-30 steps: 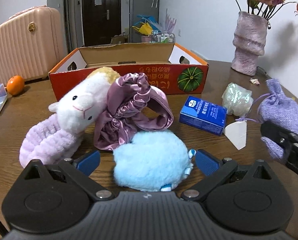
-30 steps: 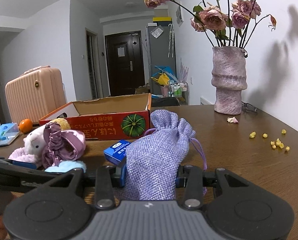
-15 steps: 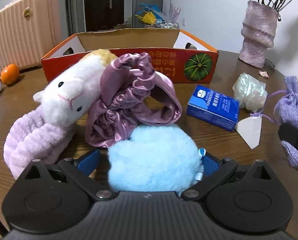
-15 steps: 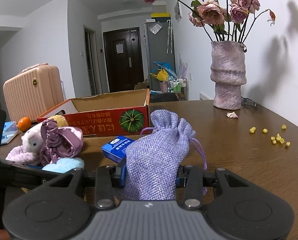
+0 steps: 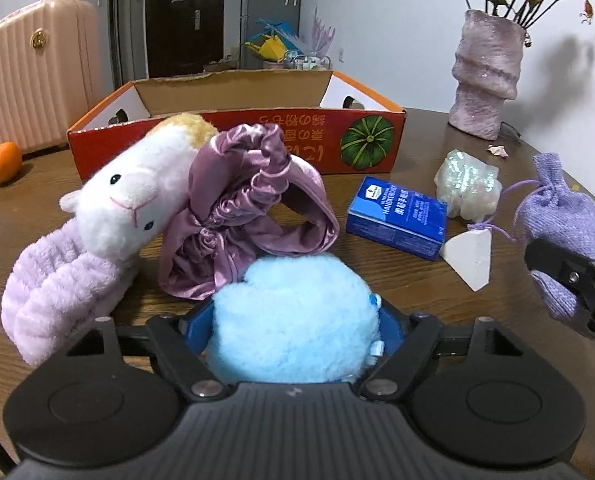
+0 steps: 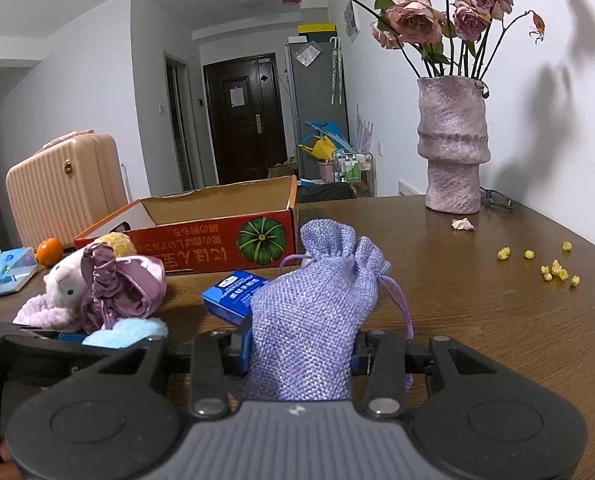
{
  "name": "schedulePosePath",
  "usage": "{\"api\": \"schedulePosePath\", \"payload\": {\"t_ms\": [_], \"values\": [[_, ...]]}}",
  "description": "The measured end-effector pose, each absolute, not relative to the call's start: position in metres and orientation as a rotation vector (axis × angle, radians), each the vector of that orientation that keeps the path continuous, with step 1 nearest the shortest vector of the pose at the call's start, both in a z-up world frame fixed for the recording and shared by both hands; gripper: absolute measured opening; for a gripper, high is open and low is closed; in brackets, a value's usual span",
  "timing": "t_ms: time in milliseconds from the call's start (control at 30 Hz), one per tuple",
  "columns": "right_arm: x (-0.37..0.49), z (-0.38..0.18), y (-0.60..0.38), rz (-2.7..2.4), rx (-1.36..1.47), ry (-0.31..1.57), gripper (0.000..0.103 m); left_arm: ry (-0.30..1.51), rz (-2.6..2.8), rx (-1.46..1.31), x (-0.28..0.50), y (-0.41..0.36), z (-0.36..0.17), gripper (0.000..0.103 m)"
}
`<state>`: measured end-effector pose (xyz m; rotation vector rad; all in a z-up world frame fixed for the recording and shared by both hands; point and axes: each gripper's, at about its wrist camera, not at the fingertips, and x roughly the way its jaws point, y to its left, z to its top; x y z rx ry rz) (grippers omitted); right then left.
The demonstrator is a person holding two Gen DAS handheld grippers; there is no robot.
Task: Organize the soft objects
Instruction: 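Move the left tool to the light blue fluffy plush and close on it, then lift the blue plush in the left tool while the right tool holds the purple bag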
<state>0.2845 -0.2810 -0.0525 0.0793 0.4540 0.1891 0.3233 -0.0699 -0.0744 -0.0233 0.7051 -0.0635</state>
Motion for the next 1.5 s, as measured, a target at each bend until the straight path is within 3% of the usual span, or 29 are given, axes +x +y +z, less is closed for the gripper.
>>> {"api": "schedulePosePath", "payload": {"t_ms": [733, 1500], "values": [[0.271, -0.051, -0.281, 0.205, 0.074, 0.394, 0.04, 0.454, -0.095, 0.051, 0.235, -0.065, -0.038, 0.079], [0.243, -0.039, -0.258, 0.271, -0.01, 0.292, 0.04, 0.306, 0.003, 0.003, 0.194, -0.026, -0.012, 0.079]]}}
